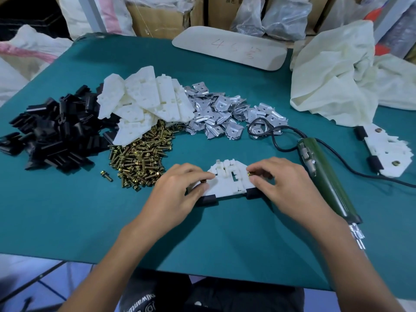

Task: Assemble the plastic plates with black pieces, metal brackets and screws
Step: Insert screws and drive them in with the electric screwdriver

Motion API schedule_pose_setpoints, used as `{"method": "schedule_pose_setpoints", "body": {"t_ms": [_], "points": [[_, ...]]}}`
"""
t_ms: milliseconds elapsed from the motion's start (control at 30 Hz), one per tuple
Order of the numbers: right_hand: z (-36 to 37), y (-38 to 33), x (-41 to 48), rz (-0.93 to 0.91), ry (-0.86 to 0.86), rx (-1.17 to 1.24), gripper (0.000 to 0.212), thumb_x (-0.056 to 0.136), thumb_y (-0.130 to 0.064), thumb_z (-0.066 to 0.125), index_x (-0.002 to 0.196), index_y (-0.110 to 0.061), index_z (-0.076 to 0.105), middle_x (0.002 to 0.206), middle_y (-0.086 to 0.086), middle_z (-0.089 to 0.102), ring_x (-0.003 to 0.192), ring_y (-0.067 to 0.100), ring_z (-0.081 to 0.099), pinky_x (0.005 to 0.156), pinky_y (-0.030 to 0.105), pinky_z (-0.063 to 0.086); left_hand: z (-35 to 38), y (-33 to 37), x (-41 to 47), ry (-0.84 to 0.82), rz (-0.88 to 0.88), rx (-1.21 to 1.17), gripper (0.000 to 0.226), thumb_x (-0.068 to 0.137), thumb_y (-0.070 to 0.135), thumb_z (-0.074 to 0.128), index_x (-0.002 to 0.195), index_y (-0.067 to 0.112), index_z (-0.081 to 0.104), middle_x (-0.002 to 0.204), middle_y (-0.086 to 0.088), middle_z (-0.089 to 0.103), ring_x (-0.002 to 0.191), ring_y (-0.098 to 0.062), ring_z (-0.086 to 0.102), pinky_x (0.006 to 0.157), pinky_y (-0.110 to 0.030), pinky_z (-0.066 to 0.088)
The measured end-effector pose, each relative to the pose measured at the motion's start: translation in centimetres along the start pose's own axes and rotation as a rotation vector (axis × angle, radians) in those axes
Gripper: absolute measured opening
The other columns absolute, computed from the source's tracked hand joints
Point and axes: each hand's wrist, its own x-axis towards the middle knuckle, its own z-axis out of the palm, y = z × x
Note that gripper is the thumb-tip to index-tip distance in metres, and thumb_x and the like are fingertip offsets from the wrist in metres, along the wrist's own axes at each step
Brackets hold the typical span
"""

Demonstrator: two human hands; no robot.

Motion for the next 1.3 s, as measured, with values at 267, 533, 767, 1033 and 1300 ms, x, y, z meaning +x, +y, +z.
{"method": "schedule_pose_setpoints", "body": {"t_ms": [267, 533, 767, 1033, 1300], "points": [[-1.2, -0.3, 1.4, -0.028, -0.126, -0.176, 0.021, 0.092, -0.045, 0.066, 0.092, -0.025, 0.062, 0.089, -0.009, 0.060, 0.091, 0.017, 0.055, 0.079, 0.037, 0.043, -0.1, 0.0, 0.1, 0.023, -0.084, -0.078, 0.033, 0.087, 0.032, 0.078, 0.119, 0.031, 0.071, 0.104, 0.025, 0.067, 0.103, -0.002, 0.058, 0.091, -0.025, 0.046], [-1.8, -0.5, 2.2, -0.055, -0.192, -0.208, 0.018, 0.093, -0.043, 0.069, 0.096, -0.026, 0.064, 0.091, -0.011, 0.057, 0.088, 0.015, 0.056, 0.083, 0.038, 0.047, 0.0, 0.1, -0.2, 0.044, -0.085, -0.131, 0.038, 0.088, 0.020, 0.074, 0.124, 0.031, 0.068, 0.107, 0.030, 0.068, 0.111, 0.000, 0.059, 0.092, -0.010, 0.042], [-1.9, -0.4, 2.6, -0.041, -0.190, -0.235, 0.020, 0.090, -0.048, 0.070, 0.093, -0.029, 0.066, 0.090, -0.011, 0.059, 0.088, 0.016, 0.058, 0.080, 0.037, 0.047, 1.9, 0.6, 1.0, -0.127, -0.072, 0.043, 0.087, 0.075, 0.070, 0.071, 0.149, 0.039, 0.037, 0.149, 0.021, 0.039, 0.138, -0.002, 0.028, 0.111, -0.025, 0.024], [-2.8, -0.5, 2.2, 0.013, -0.233, -0.316, 0.039, 0.088, -0.066, 0.058, 0.087, -0.027, 0.060, 0.088, -0.009, 0.060, 0.085, 0.017, 0.058, 0.074, 0.038, 0.047, 2.5, 0.5, 2.9, -0.150, -0.046, -0.012, 0.082, 0.077, 0.058, 0.078, 0.147, 0.039, 0.041, 0.146, 0.016, 0.047, 0.129, -0.004, 0.035, 0.102, -0.029, 0.027], [-8.3, 3.8, -1.8, 0.374, 0.003, -0.291, 0.054, 0.084, -0.066, 0.059, 0.126, -0.032, 0.054, 0.111, -0.003, 0.062, 0.097, 0.024, 0.061, 0.082, 0.040, 0.045, 3.4, 0.6, 4.7, -0.185, 0.009, -0.015, 0.087, 0.070, 0.069, 0.076, 0.145, 0.044, 0.040, 0.146, 0.021, 0.047, 0.123, -0.001, 0.040, 0.104, -0.031, 0.029]]}}
